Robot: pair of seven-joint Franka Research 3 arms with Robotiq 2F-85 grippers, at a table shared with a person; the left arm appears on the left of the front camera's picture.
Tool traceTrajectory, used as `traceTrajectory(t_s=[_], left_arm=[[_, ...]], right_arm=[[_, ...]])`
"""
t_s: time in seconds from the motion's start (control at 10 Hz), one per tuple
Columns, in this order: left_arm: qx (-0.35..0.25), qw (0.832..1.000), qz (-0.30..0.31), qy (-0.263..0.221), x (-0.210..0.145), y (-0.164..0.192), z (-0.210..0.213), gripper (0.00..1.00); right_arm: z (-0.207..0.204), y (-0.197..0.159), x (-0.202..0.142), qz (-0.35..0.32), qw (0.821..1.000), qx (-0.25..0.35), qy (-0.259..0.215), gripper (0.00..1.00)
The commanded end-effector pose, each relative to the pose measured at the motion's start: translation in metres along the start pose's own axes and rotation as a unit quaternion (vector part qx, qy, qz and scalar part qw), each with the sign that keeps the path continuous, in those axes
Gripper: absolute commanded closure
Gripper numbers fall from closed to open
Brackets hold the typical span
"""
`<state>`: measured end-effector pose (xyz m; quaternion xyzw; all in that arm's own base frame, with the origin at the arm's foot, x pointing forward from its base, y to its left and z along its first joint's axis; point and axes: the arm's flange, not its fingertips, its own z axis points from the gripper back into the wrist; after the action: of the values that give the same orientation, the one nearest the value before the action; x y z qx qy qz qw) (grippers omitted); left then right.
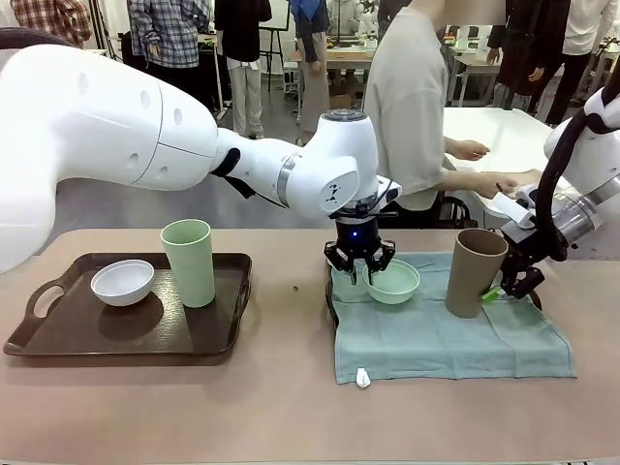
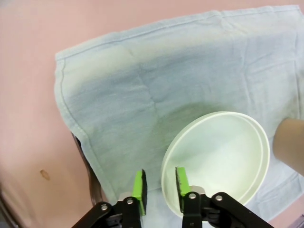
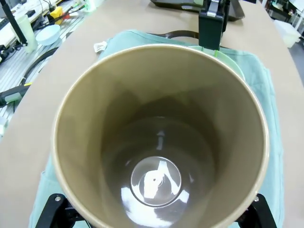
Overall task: Set up a tray with a mat and arrange the tableware.
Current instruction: Place the Picnic Bowl and Reusable plastic cup back onto the Handle tray in front of the human's position.
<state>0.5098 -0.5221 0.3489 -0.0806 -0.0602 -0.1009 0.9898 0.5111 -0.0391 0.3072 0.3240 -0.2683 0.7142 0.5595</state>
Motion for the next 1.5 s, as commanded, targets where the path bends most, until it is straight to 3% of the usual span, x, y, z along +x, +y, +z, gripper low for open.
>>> traceTrajectory(t_s=[0.0,0.1,0.5,0.6,0.8,0.9,1.1,1.2,1.4], left_arm=[[0.020,1.000,0.005,0.000,-0.001,0.001,0.010,0.00],[0.019,1.000,0.002,-0.001,-0.002,0.003,0.017,0.53],[0.008,1.000,-0.019,-0.016,-0.021,0.010,0.053,0.13],[0.017,0.999,-0.031,-0.026,-0.029,0.014,0.068,0.13],[0.042,0.996,-0.061,-0.055,-0.046,0.025,0.105,0.13],[0.056,0.994,-0.071,-0.066,-0.052,0.031,0.121,0.13],[0.094,0.988,-0.087,-0.084,-0.067,0.044,0.154,0.13],[0.119,0.985,-0.084,-0.094,-0.076,0.053,0.175,0.13],[0.151,0.980,-0.062,-0.114,-0.082,0.071,0.206,0.13]], right_arm=[[0.009,0.002,-0.001,-0.018,1.000,-0.010,0.017,0.00],[0.016,0.003,-0.003,-0.031,0.999,-0.012,0.024,0.00],[0.050,0.014,-0.021,-0.130,0.990,-0.036,0.042,0.00],[0.059,0.023,-0.008,-0.155,0.985,-0.038,0.063,0.00],[0.080,0.046,0.053,-0.220,0.963,-0.061,0.143,0.00],[0.089,0.052,0.078,-0.254,0.942,-0.094,0.197,0.00],[0.098,0.055,0.123,-0.352,0.883,-0.121,0.287,0.00],[0.094,0.055,0.150,-0.382,0.861,-0.126,0.311,0.00],[0.081,0.049,0.195,-0.424,0.837,-0.158,0.307,0.00]])
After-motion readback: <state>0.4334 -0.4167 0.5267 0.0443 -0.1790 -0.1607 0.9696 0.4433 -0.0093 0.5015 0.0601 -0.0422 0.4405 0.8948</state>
